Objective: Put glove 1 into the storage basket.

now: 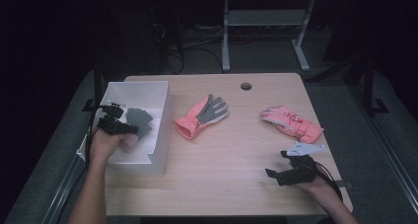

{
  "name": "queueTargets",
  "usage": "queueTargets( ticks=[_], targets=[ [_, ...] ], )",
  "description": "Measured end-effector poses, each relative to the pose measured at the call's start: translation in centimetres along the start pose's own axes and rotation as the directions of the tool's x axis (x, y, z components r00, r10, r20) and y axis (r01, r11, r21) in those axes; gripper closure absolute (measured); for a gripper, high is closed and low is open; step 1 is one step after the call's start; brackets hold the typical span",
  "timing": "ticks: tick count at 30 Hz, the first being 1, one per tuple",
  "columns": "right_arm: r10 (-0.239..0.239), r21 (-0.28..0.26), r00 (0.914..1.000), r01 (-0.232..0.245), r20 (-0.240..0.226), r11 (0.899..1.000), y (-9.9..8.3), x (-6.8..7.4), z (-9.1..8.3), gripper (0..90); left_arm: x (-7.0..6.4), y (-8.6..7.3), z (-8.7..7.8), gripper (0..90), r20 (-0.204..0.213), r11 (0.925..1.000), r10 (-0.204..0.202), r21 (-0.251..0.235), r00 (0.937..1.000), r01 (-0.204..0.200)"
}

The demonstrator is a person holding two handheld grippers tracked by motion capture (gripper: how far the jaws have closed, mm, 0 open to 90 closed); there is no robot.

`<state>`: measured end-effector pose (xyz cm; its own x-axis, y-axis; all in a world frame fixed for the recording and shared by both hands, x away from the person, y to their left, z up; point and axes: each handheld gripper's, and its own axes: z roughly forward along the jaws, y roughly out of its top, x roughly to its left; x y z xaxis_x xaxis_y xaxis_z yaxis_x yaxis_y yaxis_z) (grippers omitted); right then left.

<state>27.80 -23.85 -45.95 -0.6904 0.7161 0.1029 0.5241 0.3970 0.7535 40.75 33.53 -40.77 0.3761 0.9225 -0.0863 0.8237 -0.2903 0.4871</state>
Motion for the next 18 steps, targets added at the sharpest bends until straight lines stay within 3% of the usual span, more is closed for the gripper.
queueTargets(
  ticks=[8,13,18],
  targets=[
    [0.008,0.004,1.0,-0.008,0.001,1.0,0.0,-0.1,-0.1,8.5,-0.1,-0.3,1.2,57.8,-0.031,0.9988,-0.001,0.048,0.9995,0.003],
    [0.007,0.003,1.0,-0.007,-0.001,1.0,0.0,0.0,-0.1,8.5,-0.4,-0.3,1.5,41.2,-0.044,0.9984,0.004,0.057,0.999,-0.001],
    [0.007,0.005,1.0,-0.007,-0.004,1.0,-0.1,0.0,-0.1,8.4,-1.0,0.2,0.8,24.3,-0.071,0.9997,-0.001,0.026,0.9974,0.003]
  ],
)
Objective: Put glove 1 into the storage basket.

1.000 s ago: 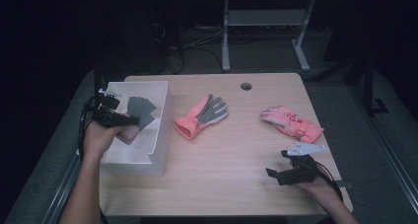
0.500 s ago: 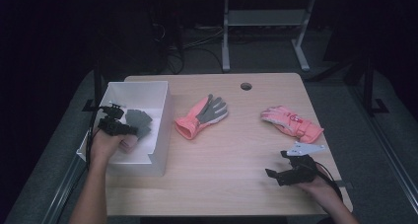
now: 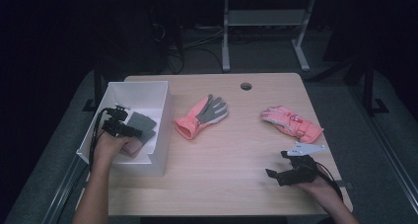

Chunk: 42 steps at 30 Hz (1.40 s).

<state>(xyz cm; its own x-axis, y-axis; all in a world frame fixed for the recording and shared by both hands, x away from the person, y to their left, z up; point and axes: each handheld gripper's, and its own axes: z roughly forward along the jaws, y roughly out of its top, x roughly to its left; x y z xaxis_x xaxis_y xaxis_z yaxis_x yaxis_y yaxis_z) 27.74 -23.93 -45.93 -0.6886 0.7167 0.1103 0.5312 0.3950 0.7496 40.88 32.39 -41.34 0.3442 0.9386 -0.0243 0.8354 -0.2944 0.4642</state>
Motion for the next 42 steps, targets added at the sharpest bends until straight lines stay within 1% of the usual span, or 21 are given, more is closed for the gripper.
queueTargets(
  ticks=[4,13,15,21,22,23,25,26,27,28,29,30,31,32,34,35,36,37,38,39,42],
  targets=[
    [-0.002,0.001,1.0,0.002,-0.002,1.0,0.0,0.0,0.0,8.5,-0.1,0.4,-0.8,20.7,0.005,0.9998,0.001,-0.021,1.0,-0.001],
    [-0.002,0.003,1.0,0.002,-0.007,1.0,0.0,0.1,0.1,8.5,-1.0,1.5,-4.2,18.9,0.028,0.9932,0.054,-0.105,0.9981,-0.051],
    [-0.001,0.005,1.0,0.001,-0.007,1.0,0.0,0.1,0.1,8.5,-1.5,1.9,-5.3,18.7,0.06,0.9877,0.074,-0.142,0.9954,-0.065],
    [-0.003,0.009,1.0,0.003,-0.007,1.0,0.0,0.2,0.1,8.5,-2.8,2.6,-6.6,16.5,0.118,0.9786,0.114,-0.185,0.9865,-0.091],
    [-0.005,0.005,1.0,0.005,-0.008,1.0,0.0,0.2,0.2,8.4,-3.5,2.9,-7.0,16.4,0.144,0.9739,0.132,-0.203,0.9808,-0.101],
    [-0.005,0.005,1.0,0.005,-0.008,1.0,0.0,0.2,0.2,8.4,-3.5,2.9,-7.0,15.9,0.144,0.9739,0.132,-0.203,0.9808,-0.101],
    [-0.006,0.007,0.9999,0.006,-0.008,1.0,0.0,0.2,0.2,8.4,-4.7,3.4,-7.5,15.5,0.174,0.966,0.167,-0.226,0.9705,-0.126],
    [-0.006,0.007,1.0,0.006,-0.008,1.0,0.0,0.2,0.2,8.5,-4.7,3.4,-7.5,15.4,0.174,0.966,0.167,-0.226,0.9705,-0.126],
    [-0.006,0.006,1.0,0.006,-0.008,1.0,0.0,0.2,0.2,8.5,-5.1,3.6,-7.6,15.3,0.185,0.9638,0.176,-0.233,0.9668,-0.131],
    [-0.006,0.006,1.0,0.006,-0.007,1.0,0.0,0.2,0.2,8.5,-6.0,4.0,-7.7,15.3,0.205,0.9596,0.2,-0.239,0.9582,-0.149],
    [-0.008,0.006,1.0,0.008,-0.005,1.0,0.0,0.2,0.2,8.5,-6.0,4.0,-7.7,14.9,0.205,0.9596,0.2,-0.239,0.9582,-0.149],
    [-0.009,0.007,1.0,0.009,-0.004,1.0,0.0,0.2,0.2,8.5,-7.0,4.3,-7.9,14.8,0.22,0.9549,0.216,-0.251,0.9512,-0.159],
    [-0.009,0.007,1.0,0.009,-0.004,1.0,0.0,0.2,0.2,8.5,-7.0,4.3,-7.9,14.8,0.22,0.9549,0.216,-0.251,0.9512,-0.159],
    [-0.01,0.01,0.9999,0.01,-0.004,1.0,0.0,0.2,0.2,8.5,-8.0,4.7,-8.1,14.7,0.243,0.9485,0.24,-0.265,0.94,-0.174],
    [-0.008,0.017,1.0,0.008,-0.004,1.0,0.0,0.3,0.2,8.5,-9.1,4.9,-8.3,14.7,0.256,0.9426,0.258,-0.278,0.9316,-0.184],
    [-0.008,0.017,1.0,0.008,-0.004,1.0,0.0,0.3,0.2,8.5,-9.1,4.9,-8.3,14.7,0.256,0.9426,0.258,-0.278,0.9316,-0.184],
    [-0.011,0.019,0.9999,0.011,-0.003,1.0,0.0,0.3,0.2,8.5,-10.2,5.2,-8.5,14.7,0.272,0.9392,0.274,-0.282,0.9225,-0.196],
    [-0.011,0.019,0.9999,0.011,-0.003,1.0,0.0,0.3,0.2,8.5,-10.2,5.2,-8.5,14.8,0.272,0.9392,0.274,-0.282,0.9225,-0.196],
    [-0.024,0.018,0.9997,0.024,-0.001,1.0,0.0,0.2,0.3,8.5,-11.3,5.4,-8.6,14.7,0.275,0.9335,0.298,-0.284,0.9139,-0.219],
    [-0.024,0.018,0.9997,0.024,-0.001,1.0,0.0,0.2,0.3,8.5,-11.3,5.4,-8.6,14.7,0.275,0.9335,0.298,-0.284,0.9139,-0.219],
    [-0.028,0.018,0.9996,0.028,0.0,0.999,0.1,0.3,0.3,8.5,-13.4,5.7,-8.7,14.8,0.299,0.926,0.322,-0.297,0.8985,-0.233]
  ],
)
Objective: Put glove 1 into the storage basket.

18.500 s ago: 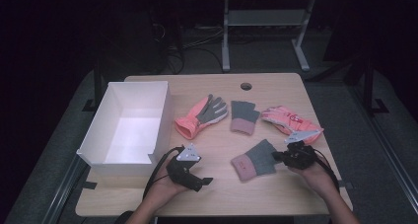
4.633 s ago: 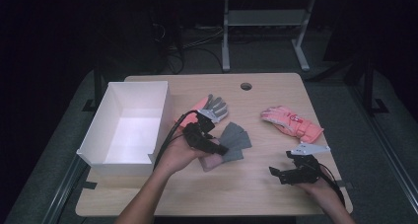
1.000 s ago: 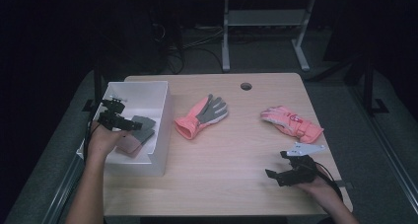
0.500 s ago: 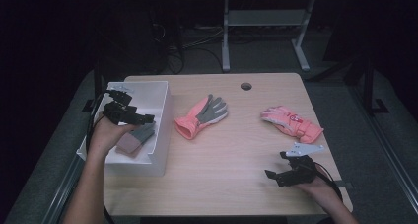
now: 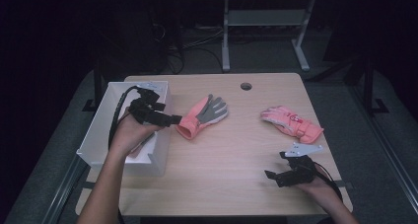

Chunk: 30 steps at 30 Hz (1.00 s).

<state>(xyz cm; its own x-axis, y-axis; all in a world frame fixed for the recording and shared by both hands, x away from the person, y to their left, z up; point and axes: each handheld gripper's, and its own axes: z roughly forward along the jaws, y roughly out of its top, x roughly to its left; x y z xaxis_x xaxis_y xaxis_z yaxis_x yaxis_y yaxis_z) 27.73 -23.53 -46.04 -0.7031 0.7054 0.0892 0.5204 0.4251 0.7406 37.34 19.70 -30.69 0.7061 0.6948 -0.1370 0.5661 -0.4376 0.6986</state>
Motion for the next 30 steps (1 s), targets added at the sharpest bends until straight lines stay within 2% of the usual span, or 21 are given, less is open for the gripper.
queueTargets(
  ticks=[2,3,4,5,6,8,9,11,15,18,25,26,29,30],
  targets=[
    [-0.002,0.0,1.0,0.002,0.001,1.0,0.0,0.0,0.0,8.4,-0.9,0.3,0.4,14.8,0.015,0.9999,0.014,-0.006,0.9998,-0.013],
    [-0.002,0.0,1.0,0.002,0.001,1.0,0.0,0.0,0.0,8.4,-0.9,0.3,0.4,14.8,0.015,0.9999,0.014,-0.006,0.9998,-0.013],
    [-0.002,0.001,1.0,0.002,0.0,1.0,0.0,0.0,0.0,8.5,-1.7,0.6,0.8,14.7,0.027,0.9996,0.024,-0.015,0.9994,-0.024],
    [0.003,0.003,1.0,-0.003,0.0,1.0,0.0,0.0,0.0,8.4,-1.7,0.6,0.8,14.8,0.027,0.9996,0.024,-0.015,0.9994,-0.024],
    [0.004,0.003,1.0,-0.004,0.0,1.0,0.0,0.0,0.0,8.5,-2.6,0.8,1.4,14.8,0.04,0.9991,0.041,-0.016,0.9984,-0.04],
    [0.002,0.004,1.0,-0.002,-0.002,1.0,0.0,0.1,0.0,8.5,-3.5,1.1,2.0,14.8,0.051,0.9985,0.054,-0.015,0.9973,-0.053],
    [0.002,0.004,1.0,-0.002,-0.002,1.0,0.0,0.1,0.0,8.5,-3.5,1.1,2.0,14.8,0.051,0.9985,0.054,-0.015,0.9973,-0.053],
    [-0.005,0.005,1.0,0.005,-0.005,1.0,0.0,0.1,0.0,8.5,-4.7,1.3,3.2,14.9,0.059,0.997,0.078,-0.001,0.9952,-0.078],
    [-0.009,0.005,0.9999,0.009,-0.005,1.0,0.0,0.1,0.0,8.5,-5.6,1.2,4.5,16.0,0.074,0.9958,0.089,0.011,0.9932,-0.09],
    [-0.01,0.005,0.9999,0.01,-0.007,1.0,0.0,0.1,0.0,8.5,-6.3,1.0,6.1,21.2,0.075,0.9949,0.098,0.015,0.9923,-0.1],
    [-0.012,0.007,0.9999,0.012,-0.007,1.0,0.0,0.1,0.0,8.5,-6.4,0.4,8.2,43.4,0.065,0.9939,0.106,0.024,0.9922,-0.108],
    [-0.015,0.006,0.9998,0.015,-0.01,1.0,0.0,0.1,0.0,8.5,-6.0,0.2,8.9,47.8,0.057,0.9938,0.105,0.033,0.9929,-0.107],
    [-0.014,0.011,0.9998,0.014,-0.011,1.0,-0.1,0.1,0.0,8.5,-5.4,0.0,9.5,65.5,0.049,0.9948,0.094,0.036,0.9944,-0.095],
    [-0.008,0.013,0.9999,0.008,-0.011,1.0,-0.1,0.1,0.0,8.5,-4.8,-0.2,10.1,72.7,0.035,0.9966,0.075,0.032,0.9966,-0.076]
  ],
)
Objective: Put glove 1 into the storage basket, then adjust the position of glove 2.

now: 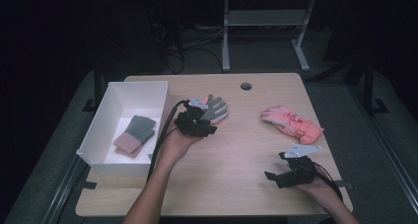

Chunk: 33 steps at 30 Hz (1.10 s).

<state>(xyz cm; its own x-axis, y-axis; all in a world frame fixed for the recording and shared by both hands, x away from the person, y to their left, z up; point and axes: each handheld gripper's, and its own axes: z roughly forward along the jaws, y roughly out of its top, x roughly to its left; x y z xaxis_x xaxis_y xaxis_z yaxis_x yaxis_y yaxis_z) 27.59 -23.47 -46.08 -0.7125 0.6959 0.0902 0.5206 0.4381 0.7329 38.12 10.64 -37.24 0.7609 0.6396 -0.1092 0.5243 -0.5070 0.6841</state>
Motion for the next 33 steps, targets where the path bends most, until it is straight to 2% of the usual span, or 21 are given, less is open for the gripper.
queueTargets(
  ticks=[1,2,3,4,6,7,8,9,10,13,16,19,20,23,27,33],
  targets=[
    [0.0,0.0,1.0,0.0,0.0,1.0,0.0,0.0,0.0,8.5,0.0,0.0,0.0,78.5,0.0,1.0,0.0,0.0,1.0,0.0],
    [-0.005,-0.002,1.0,0.005,0.0,1.0,-0.1,0.0,0.0,8.5,0.6,-0.2,0.4,87.0,-0.011,0.9999,-0.017,-0.002,0.9998,0.017],
    [-0.005,-0.002,1.0,0.005,0.0,1.0,-0.1,0.0,0.0,8.5,0.6,-0.2,0.4,89.8,-0.011,0.9999,-0.017,-0.002,0.9998,0.017],
    [-0.006,-0.003,1.0,0.006,0.0,1.0,-0.1,0.0,-0.1,8.5,1.0,-0.2,0.9,89.8,-0.037,0.9995,-0.032,-0.006,0.9988,0.032],
    [-0.004,0.003,1.0,0.004,0.0,1.0,-0.2,0.0,-0.1,8.5,1.5,-0.1,1.4,89.8,-0.078,0.9996,-0.03,-0.006,0.9965,0.029],
    [-0.004,0.003,1.0,0.004,0.0,1.0,-0.2,0.0,-0.1,8.5,1.5,-0.1,1.4,89.8,-0.078,0.9996,-0.03,-0.006,0.9965,0.029],
    [-0.001,0.003,1.0,0.001,0.0,1.0,-0.3,0.0,-0.2,8.4,2.0,0.0,1.9,89.8,-0.106,0.9986,-0.048,-0.025,0.9932,0.046],
    [-0.001,0.003,1.0,0.001,0.0,1.0,-0.3,0.0,-0.2,8.4,2.0,0.0,1.9,89.8,-0.106,0.9986,-0.048,-0.025,0.9932,0.046],
    [-0.006,0.003,1.0,0.006,0.002,1.0,-0.3,0.0,-0.2,8.5,2.6,0.3,2.3,89.8,-0.132,0.9981,-0.057,-0.031,0.9896,0.054],
    [-0.004,0.004,1.0,0.004,0.001,1.0,-0.5,0.1,-0.3,8.5,3.4,0.6,2.8,89.8,-0.15,0.9979,-0.061,-0.032,0.9868,0.057],
    [-0.005,0.004,1.0,0.005,0.001,1.0,-0.5,0.1,-0.3,8.5,5.0,0.9,4.0,89.8,-0.178,0.9978,-0.067,-0.018,0.9818,0.065],
    [-0.011,0.009,0.9999,0.011,-0.001,1.0,-0.5,0.2,-0.2,8.5,5.5,1.0,4.7,89.8,-0.175,0.9977,-0.067,-0.01,0.9823,0.066],
    [-0.009,0.013,1.0,0.009,-0.004,1.0,-0.6,0.2,-0.2,8.4,6.1,1.1,5.4,89.8,-0.187,0.9977,-0.067,-0.016,0.9801,0.066],
    [-0.008,0.012,1.0,0.008,-0.006,1.0,-0.6,0.2,-0.2,8.5,6.8,1.1,6.1,89.8,-0.214,0.9974,-0.068,0.007,0.9744,0.071],
    [-0.005,0.016,0.9999,0.005,-0.009,1.0,-0.6,0.1,-0.2,8.5,7.4,1.0,7.0,89.8,-0.217,0.9961,-0.081,0.017,0.9729,0.087],
    [-0.01,0.012,0.9999,0.01,-0.009,1.0,-0.7,0.1,-0.3,8.5,7.4,0.6,8.4,89.9,-0.184,0.9904,-0.101,0.074,0.9777,0.117]
  ],
)
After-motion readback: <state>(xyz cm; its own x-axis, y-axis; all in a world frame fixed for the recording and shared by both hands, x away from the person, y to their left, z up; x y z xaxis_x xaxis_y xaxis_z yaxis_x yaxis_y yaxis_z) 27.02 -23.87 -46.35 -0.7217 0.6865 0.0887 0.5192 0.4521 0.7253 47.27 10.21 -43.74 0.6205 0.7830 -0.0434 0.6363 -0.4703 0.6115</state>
